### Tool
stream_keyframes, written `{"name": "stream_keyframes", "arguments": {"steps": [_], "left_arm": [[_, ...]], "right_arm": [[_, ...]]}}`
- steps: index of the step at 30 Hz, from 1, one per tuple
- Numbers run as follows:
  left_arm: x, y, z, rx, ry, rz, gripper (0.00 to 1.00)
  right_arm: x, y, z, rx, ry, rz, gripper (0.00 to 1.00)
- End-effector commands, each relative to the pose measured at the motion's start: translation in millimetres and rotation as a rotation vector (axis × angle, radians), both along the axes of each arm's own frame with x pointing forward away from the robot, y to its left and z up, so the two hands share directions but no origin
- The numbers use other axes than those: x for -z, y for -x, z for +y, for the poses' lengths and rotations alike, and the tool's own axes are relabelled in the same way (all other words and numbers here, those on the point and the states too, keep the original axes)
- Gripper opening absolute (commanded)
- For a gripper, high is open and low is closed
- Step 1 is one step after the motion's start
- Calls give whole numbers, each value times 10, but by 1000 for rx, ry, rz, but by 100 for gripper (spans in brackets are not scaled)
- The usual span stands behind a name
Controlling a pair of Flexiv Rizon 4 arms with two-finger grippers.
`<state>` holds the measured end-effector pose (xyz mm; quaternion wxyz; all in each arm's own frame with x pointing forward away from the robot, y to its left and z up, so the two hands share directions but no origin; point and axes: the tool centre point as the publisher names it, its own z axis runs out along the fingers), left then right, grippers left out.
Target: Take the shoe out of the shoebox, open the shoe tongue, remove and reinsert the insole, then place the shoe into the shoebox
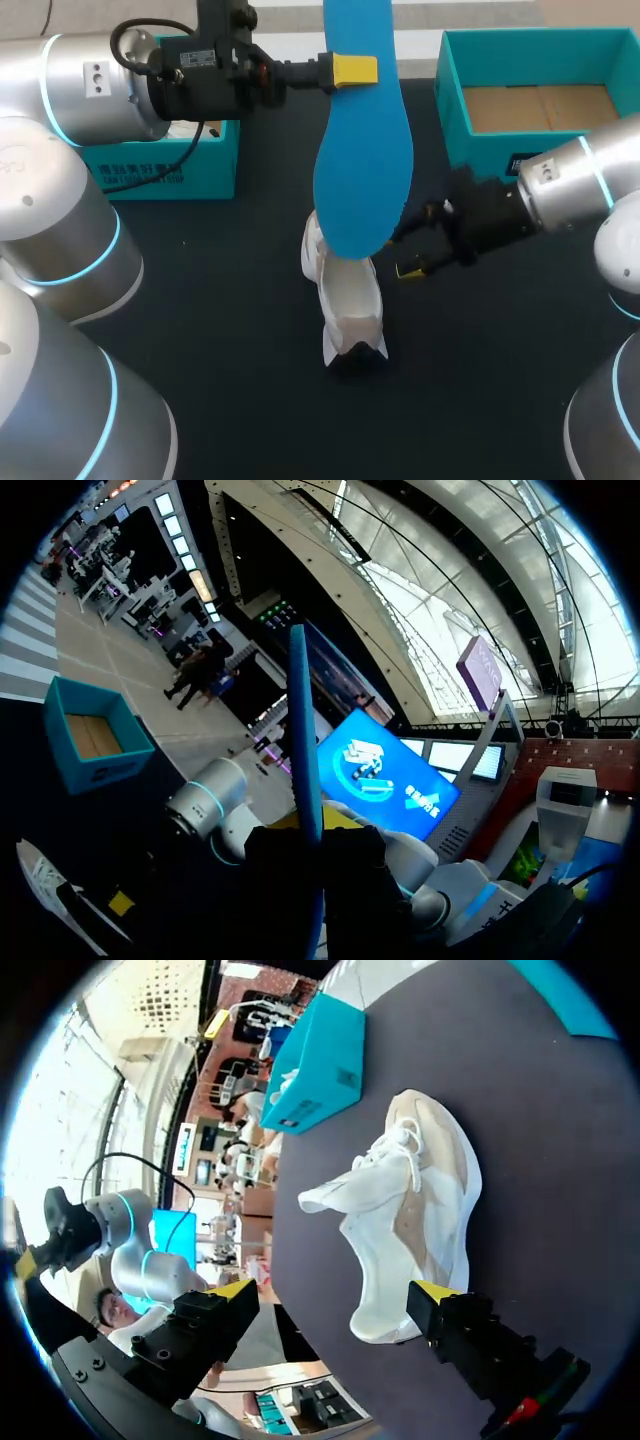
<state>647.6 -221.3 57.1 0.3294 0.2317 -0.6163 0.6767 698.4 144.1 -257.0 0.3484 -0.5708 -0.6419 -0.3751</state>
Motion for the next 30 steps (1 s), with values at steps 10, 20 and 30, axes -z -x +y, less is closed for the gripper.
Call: {"name": "stream_keyframes", "arguments": {"steps": [10, 20, 30], "left_arm": [[11, 6, -3, -1, 0, 0, 0], [11, 6, -3, -1, 0, 0, 0], [11, 6, -3, -1, 0, 0, 0]], "right_arm": [[-551, 20, -71, 121, -268, 60, 100], [-864, -38, -99, 94, -286, 47, 100], [-1051, -84, -101, 118, -319, 23, 100]]}}
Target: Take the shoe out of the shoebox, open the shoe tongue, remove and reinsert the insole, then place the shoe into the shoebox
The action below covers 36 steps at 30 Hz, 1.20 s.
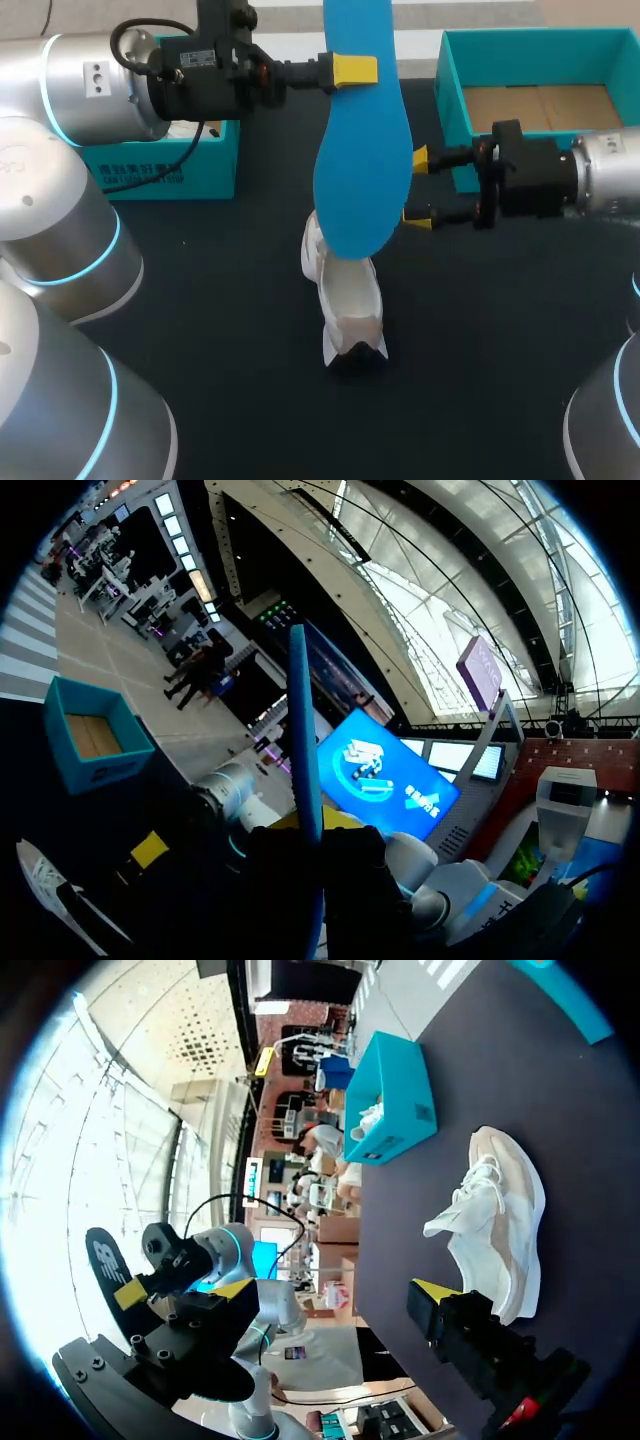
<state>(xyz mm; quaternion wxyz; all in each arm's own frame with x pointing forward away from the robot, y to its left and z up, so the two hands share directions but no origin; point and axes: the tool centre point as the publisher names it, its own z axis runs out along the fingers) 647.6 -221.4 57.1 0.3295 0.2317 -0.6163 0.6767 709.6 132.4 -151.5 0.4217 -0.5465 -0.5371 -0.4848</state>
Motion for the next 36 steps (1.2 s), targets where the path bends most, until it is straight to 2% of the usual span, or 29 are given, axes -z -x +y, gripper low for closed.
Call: {"name": "stream_keyframes", "arguments": {"steps": [1, 7, 11, 17, 20, 22, 36], "left_arm": [[11, 6, -2, -1, 0, 0, 0], [11, 6, -2, -1, 0, 0, 0], [89, -31, 84, 29, -101, -183, 0], [75, -119, 150, -18, -151, -464, 0], [71, -148, 134, -54, -159, -550, 0], [95, -184, 107, -50, -186, -550, 0], [95, -184, 107, -50, -186, -550, 0]], "right_arm": [[4, 28, 16, 7, 3, 0, 100], [4, 28, 16, 7, 3, 0, 100], [4, 28, 16, 7, 3, 0, 100], [4, 28, 16, 7, 3, 0, 100], [4, 28, 16, 7, 3, 0, 100], [4, 28, 16, 7, 3, 0, 100], [4, 28, 16, 7, 3, 0, 100]]}}
